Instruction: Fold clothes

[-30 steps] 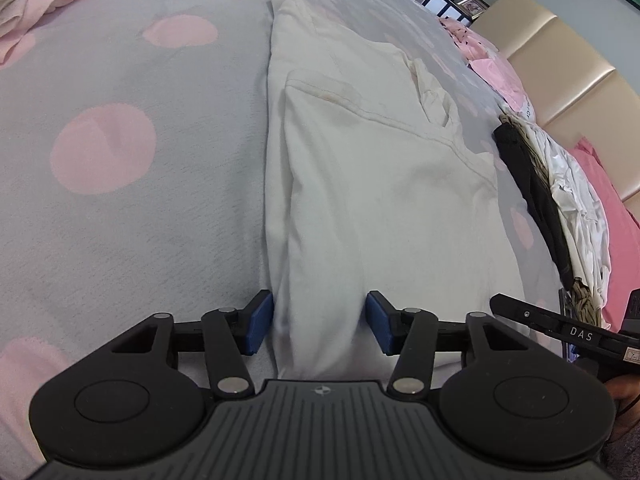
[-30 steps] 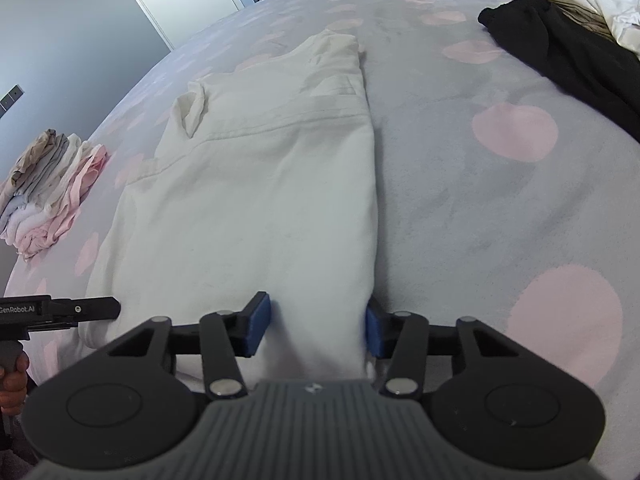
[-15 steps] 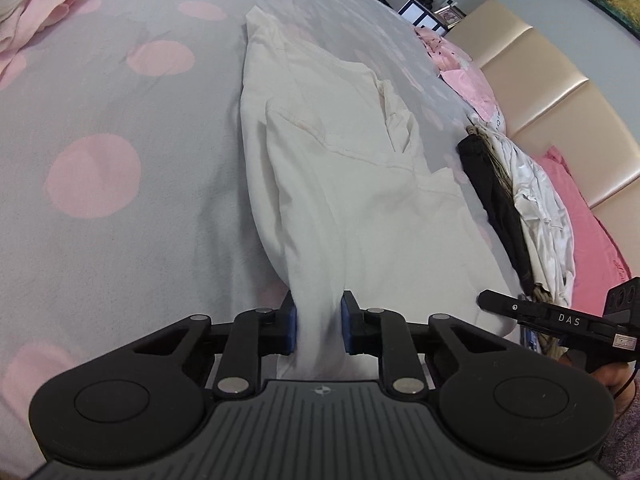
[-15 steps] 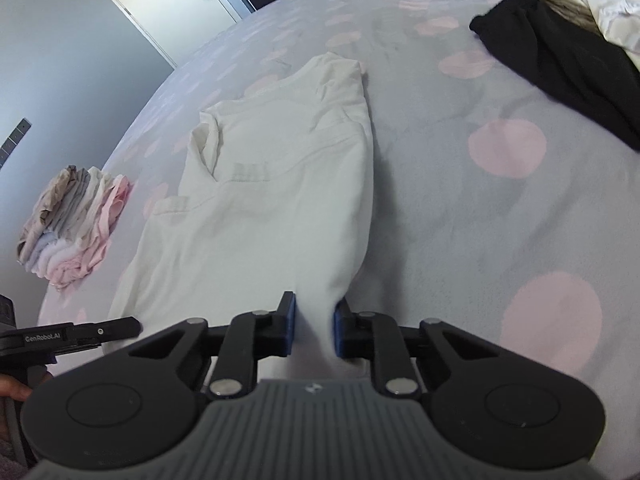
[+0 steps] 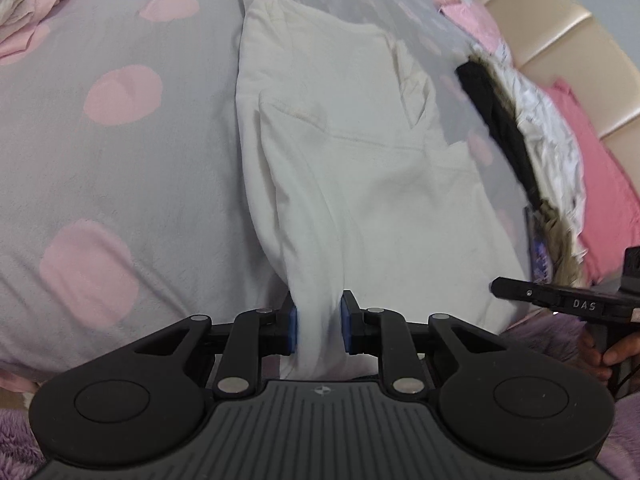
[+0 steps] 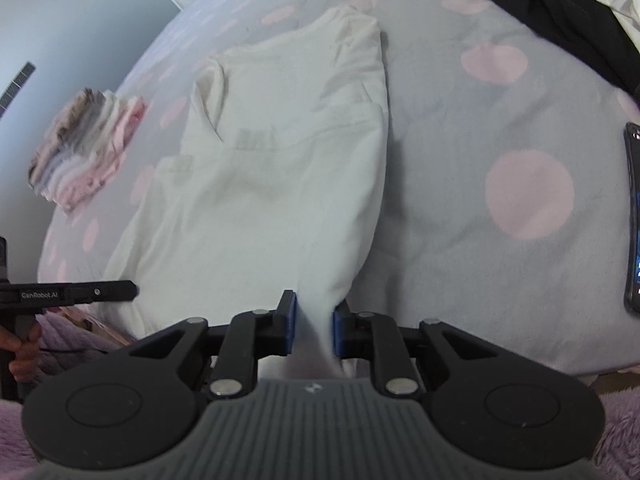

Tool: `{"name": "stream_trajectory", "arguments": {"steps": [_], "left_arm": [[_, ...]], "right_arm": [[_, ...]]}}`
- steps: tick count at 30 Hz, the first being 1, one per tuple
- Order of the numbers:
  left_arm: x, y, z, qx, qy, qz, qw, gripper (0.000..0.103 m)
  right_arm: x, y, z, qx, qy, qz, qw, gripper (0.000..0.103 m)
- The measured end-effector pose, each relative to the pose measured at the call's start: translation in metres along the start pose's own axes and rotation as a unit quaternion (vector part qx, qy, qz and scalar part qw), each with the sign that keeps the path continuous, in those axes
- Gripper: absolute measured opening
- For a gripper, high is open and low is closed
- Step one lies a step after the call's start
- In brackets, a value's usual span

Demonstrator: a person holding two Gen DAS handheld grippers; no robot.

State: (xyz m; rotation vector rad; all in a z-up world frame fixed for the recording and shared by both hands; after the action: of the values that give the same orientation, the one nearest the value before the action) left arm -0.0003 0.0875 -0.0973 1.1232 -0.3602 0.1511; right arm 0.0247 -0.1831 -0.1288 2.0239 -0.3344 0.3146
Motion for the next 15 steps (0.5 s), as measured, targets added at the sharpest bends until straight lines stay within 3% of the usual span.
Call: {"name": "stream_trajectory", "arguments": {"steps": [5, 9, 13, 15], "left_arm": [[-0.006, -0.014, 0.0, 0.024, -0.013, -0.016, 0.9995, 0.02], [-0.006, -0.009, -0.003, 0.034, -0.006, -0.014, 0.9993, 0.025], [0.003, 0.007, -0.009, 0.035, 0.008, 0.019, 0.9992, 0.04], [0.011, 0.013, -0.01, 0.036, 0.009, 0.038, 0.9986, 0.041]], "right_arm": [[0.011, -0.018, 0.006, -0.021, 0.014, -0.014, 1.0, 0.024], [0.025, -0.014, 0.01, -0.036, 0.012, 0.0, 0.999, 0.032], [0.038, -0.002, 0.011, -0.074, 0.036, 0.042, 0.996, 0.036], [0.046, -0.001, 0.011, -0.073, 0.039, 0.05, 0.995, 0.036]]}}
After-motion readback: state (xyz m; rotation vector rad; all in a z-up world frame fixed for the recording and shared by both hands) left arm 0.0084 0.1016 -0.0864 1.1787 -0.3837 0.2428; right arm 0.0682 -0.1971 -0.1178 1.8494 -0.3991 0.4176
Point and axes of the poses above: each gripper's, at about its wrist camera, not at the fingertips, and y roughly against the way its jaws point, z to its right, x to its top, the point moved 8 cm from there along -y, roughly the way its jaws point, and after that the axes turned 5 degrees about -y, right-handed, at the moved point
